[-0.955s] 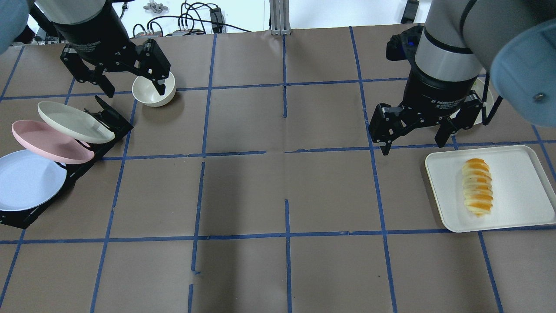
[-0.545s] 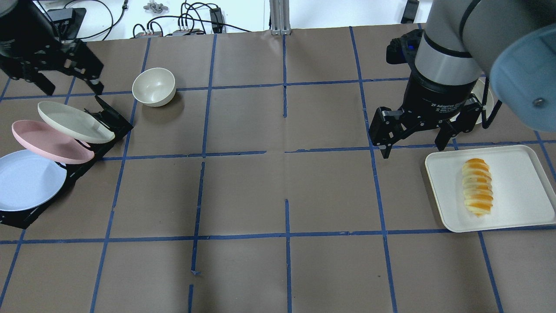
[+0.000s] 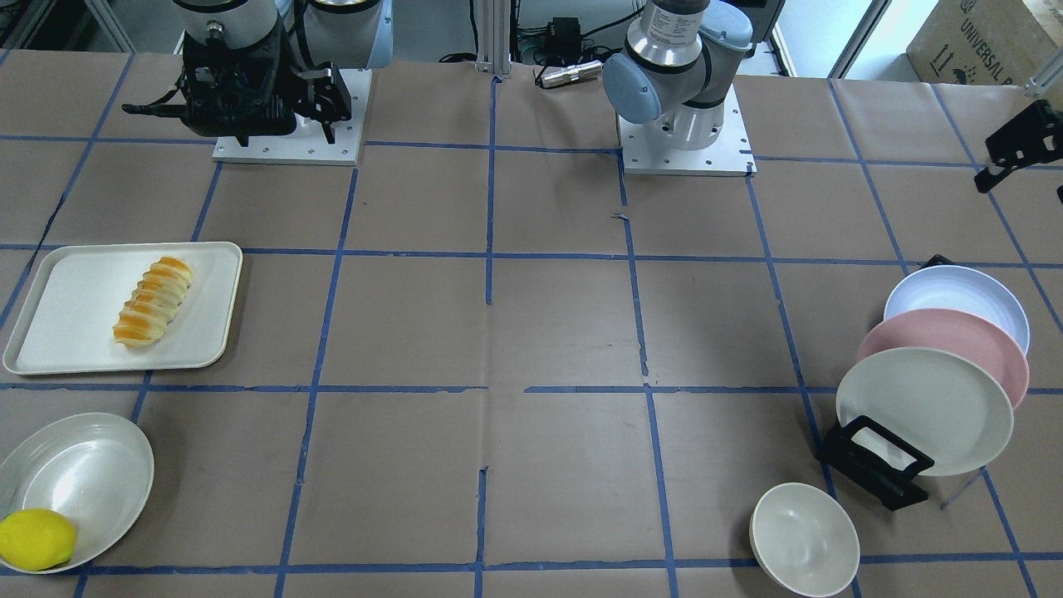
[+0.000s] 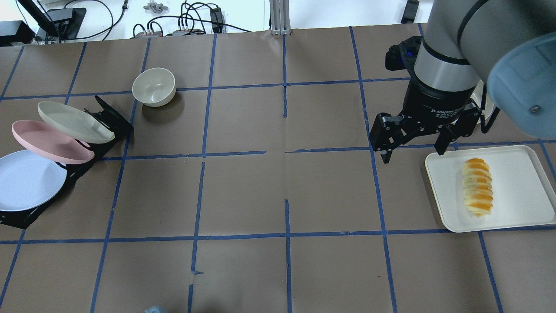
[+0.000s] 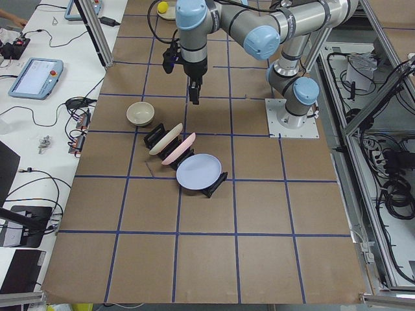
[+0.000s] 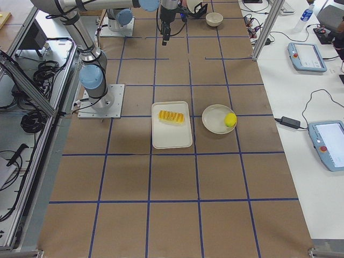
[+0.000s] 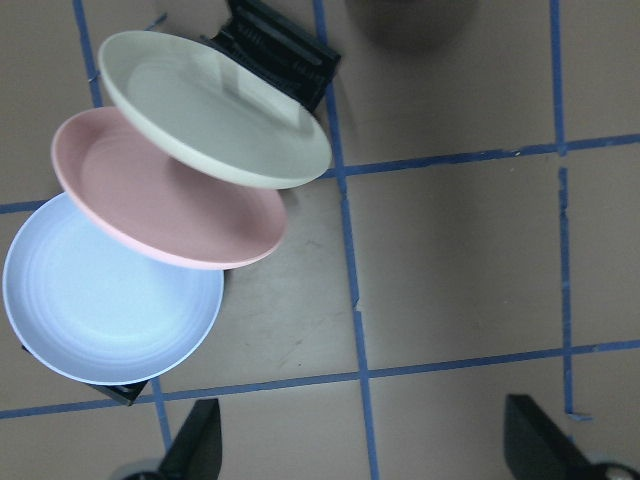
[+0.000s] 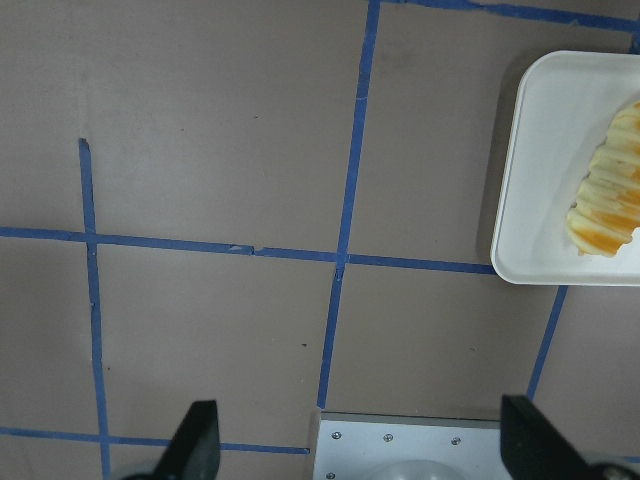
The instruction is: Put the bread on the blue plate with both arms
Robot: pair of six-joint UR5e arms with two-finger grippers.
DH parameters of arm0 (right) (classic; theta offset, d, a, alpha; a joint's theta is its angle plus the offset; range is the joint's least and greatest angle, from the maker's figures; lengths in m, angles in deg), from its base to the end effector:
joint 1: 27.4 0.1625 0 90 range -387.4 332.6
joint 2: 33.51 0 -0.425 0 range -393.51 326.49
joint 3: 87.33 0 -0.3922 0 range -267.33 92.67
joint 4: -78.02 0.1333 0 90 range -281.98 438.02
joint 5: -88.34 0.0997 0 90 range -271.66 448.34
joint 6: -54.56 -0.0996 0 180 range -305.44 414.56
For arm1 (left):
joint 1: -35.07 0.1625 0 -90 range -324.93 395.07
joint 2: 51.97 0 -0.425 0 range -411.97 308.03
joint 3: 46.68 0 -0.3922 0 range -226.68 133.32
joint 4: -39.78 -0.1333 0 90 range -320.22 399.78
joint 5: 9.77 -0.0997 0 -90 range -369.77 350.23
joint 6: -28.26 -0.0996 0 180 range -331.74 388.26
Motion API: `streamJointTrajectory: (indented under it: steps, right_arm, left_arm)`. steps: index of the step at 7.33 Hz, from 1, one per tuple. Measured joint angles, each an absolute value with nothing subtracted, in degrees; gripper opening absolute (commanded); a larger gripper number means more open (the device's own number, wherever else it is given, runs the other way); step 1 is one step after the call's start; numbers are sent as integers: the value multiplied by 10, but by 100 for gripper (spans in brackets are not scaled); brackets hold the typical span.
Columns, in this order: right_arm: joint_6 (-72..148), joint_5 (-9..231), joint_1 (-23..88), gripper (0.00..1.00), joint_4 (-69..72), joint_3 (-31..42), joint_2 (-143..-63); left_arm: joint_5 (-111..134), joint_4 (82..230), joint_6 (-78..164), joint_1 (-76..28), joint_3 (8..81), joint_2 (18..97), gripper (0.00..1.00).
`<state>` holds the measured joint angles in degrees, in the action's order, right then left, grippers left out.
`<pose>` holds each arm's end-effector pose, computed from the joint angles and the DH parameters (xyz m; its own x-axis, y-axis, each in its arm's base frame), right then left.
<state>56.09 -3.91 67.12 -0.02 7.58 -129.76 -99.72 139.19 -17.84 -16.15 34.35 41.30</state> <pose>0.1625 -0.4140 0.4780 -0.9931 -0.1121 0.0337 -0.1040 0.9772 0.1853 0.2139 -0.4792 0.5199 -0.9909 0.1262 0.0472 0.1283 0.9907 0.0442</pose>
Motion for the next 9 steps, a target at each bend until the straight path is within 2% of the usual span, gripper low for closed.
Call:
streamJointTrajectory:
  steps: [3,4,5,7,9]
  right_arm:
    - [584,-39,664,99,-5,76,-1297]
    - [620,-41,643,96,-15,79,-1296]
    - [664,-43,601,97,-29,89,-1295]
    - [784,-45,477,98,-124,161,-1293]
    - [876,-51,389,100,-304,287,-1291]
  left_arm:
    - [-984,1347,-324,-52,331,496,100]
    - [-974,1313,-355,-33,325,538,100]
    - [-963,1285,-372,-19,322,579,100]
    - [-955,1255,-382,-9,320,640,100]
    - [-954,1220,-389,-7,317,687,99]
